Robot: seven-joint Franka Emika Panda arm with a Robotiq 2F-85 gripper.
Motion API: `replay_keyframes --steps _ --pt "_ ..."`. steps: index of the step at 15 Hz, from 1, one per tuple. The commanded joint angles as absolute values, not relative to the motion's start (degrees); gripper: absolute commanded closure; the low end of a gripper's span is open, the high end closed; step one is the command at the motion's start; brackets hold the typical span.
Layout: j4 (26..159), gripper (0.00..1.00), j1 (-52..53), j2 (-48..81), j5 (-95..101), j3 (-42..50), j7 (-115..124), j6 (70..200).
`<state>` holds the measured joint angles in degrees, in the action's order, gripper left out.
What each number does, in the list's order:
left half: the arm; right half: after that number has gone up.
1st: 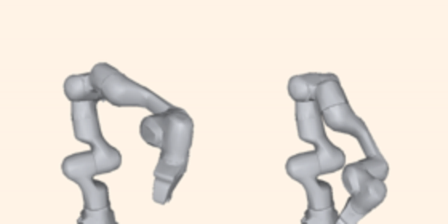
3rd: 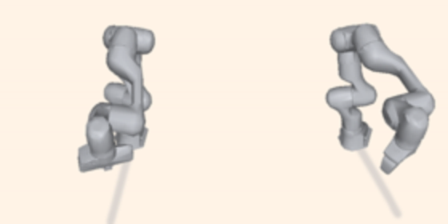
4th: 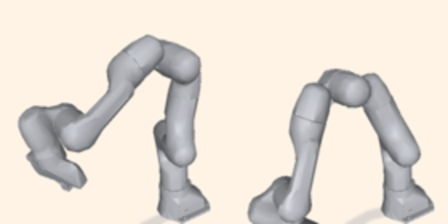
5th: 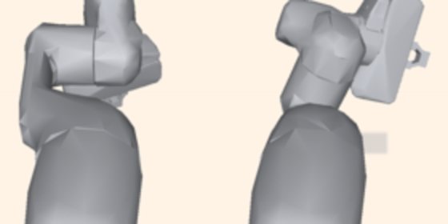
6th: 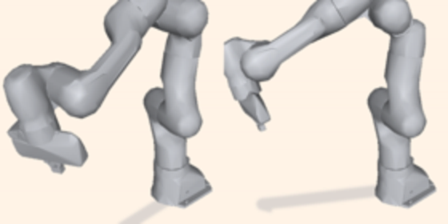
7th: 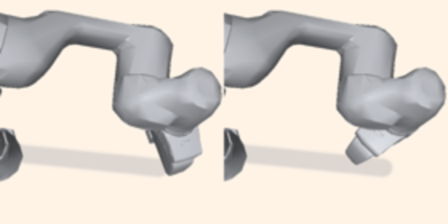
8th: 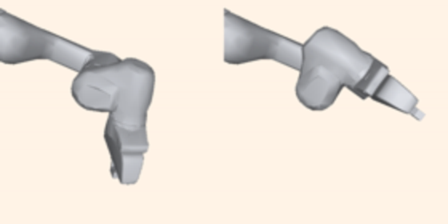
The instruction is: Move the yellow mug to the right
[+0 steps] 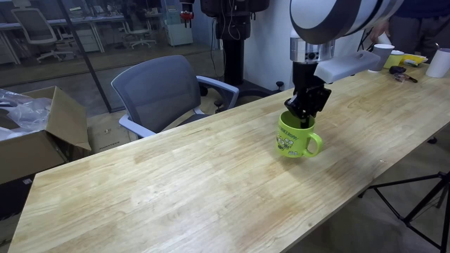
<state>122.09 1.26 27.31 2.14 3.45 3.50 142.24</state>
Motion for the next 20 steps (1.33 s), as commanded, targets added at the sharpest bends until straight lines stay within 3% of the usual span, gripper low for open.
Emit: replay_keyframes --steps 1,12,20 --pt "120.6 0.97 -3.0 27.0 0.4 3.4 -0.2 139.1" --pt "116.8 0.97 -16.1 28.2 -5.4 7.0 -7.8 136.0" --pt "110.6 0.97 -18.4 34.6 -4.1 12.4 -2.1 136.1"
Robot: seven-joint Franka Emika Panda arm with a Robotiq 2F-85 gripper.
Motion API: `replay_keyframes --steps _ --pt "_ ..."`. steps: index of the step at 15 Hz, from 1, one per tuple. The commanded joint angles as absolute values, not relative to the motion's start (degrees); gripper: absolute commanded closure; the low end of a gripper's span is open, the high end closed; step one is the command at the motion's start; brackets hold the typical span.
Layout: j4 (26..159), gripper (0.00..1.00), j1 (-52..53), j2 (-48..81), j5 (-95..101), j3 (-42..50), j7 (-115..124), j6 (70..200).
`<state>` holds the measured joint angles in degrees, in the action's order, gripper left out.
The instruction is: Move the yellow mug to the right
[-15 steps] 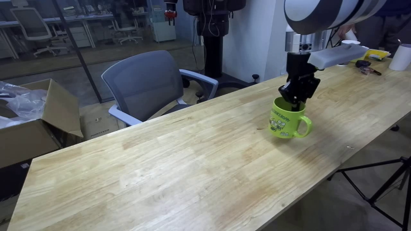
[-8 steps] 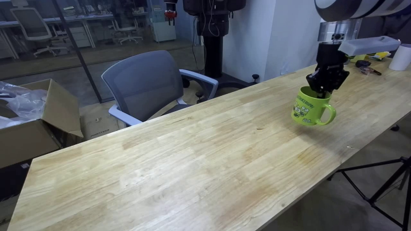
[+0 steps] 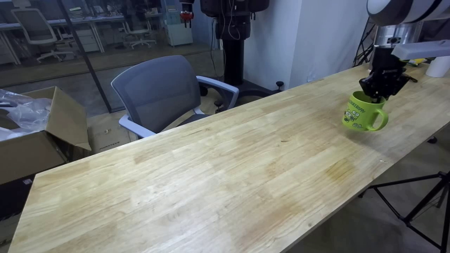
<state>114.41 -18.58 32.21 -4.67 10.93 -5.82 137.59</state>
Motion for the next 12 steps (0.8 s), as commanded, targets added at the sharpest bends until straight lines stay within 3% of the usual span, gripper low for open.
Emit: replay_keyframes --steps 1,12 --pt "109.9 0.97 -18.2 35.4 -4.0 12.9 -1.2 136.2" --pt "105.7 0.97 -18.2 40.9 -4.2 14.0 3.1 135.4"
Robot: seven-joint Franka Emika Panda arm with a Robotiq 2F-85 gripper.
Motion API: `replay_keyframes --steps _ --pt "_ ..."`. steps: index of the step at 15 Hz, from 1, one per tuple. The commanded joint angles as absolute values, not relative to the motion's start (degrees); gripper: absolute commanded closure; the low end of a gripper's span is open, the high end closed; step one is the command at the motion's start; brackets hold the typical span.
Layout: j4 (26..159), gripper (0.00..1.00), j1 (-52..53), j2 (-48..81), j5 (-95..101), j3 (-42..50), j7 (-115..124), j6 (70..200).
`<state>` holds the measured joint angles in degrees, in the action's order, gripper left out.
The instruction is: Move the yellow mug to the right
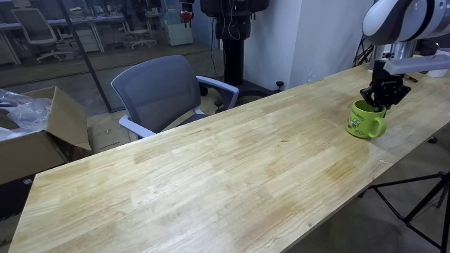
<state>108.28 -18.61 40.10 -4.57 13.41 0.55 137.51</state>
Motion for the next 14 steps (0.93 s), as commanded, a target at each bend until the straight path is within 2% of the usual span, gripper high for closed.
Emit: replay_keyframes --steps 1,5,6,8,14 --pt "105.5 0.97 -18.3 41.1 -4.3 13.9 3.4 135.3" --pt "105.0 0.97 -18.2 41.4 -4.5 13.9 4.0 134.9" --pt "104.9 0.65 -18.3 41.3 -4.5 13.9 4.0 134.7" --pt "104.6 0.58 -18.3 41.3 -4.6 13.8 4.3 134.1" --pt "103.1 0.16 -18.2 41.5 -4.4 13.8 4.8 131.7"
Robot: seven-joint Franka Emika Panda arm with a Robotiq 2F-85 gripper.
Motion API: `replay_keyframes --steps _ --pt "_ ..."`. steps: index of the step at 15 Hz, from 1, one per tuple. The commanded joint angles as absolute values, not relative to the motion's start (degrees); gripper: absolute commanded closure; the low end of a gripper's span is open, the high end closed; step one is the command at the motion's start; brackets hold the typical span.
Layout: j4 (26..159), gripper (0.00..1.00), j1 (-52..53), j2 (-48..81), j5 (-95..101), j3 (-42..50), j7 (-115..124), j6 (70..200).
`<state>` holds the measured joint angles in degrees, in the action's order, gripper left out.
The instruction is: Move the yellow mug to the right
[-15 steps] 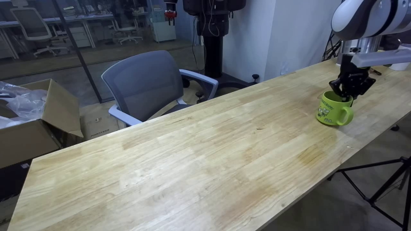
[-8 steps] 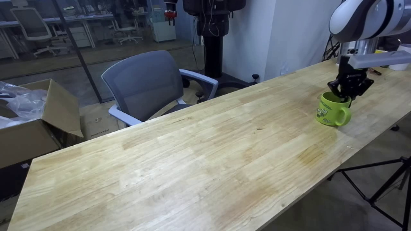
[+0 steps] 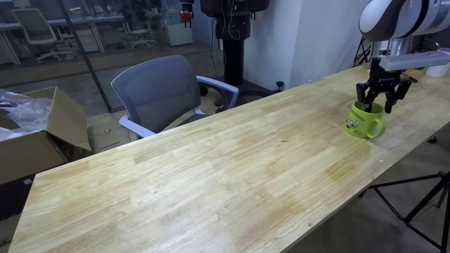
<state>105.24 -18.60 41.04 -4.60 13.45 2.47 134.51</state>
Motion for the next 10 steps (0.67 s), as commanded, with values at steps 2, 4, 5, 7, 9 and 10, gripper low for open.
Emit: replay_keyframes --steps 2,4,5,7,9,10 --pt "102.7 0.04 -17.6 40.7 -4.2 13.9 5.3 130.3" --pt "102.1 0.00 -17.1 39.7 -4.0 13.9 5.7 128.7" --pt "101.7 0.00 -16.8 39.0 -3.8 13.9 5.9 127.7" --pt "101.3 0.00 -16.1 36.9 -3.5 13.9 6.0 126.2" --pt "101.1 0.00 -15.2 34.1 -2.8 13.9 5.9 124.5" --pt "101.0 0.00 -14.7 32.8 -2.3 13.9 6.0 123.4"
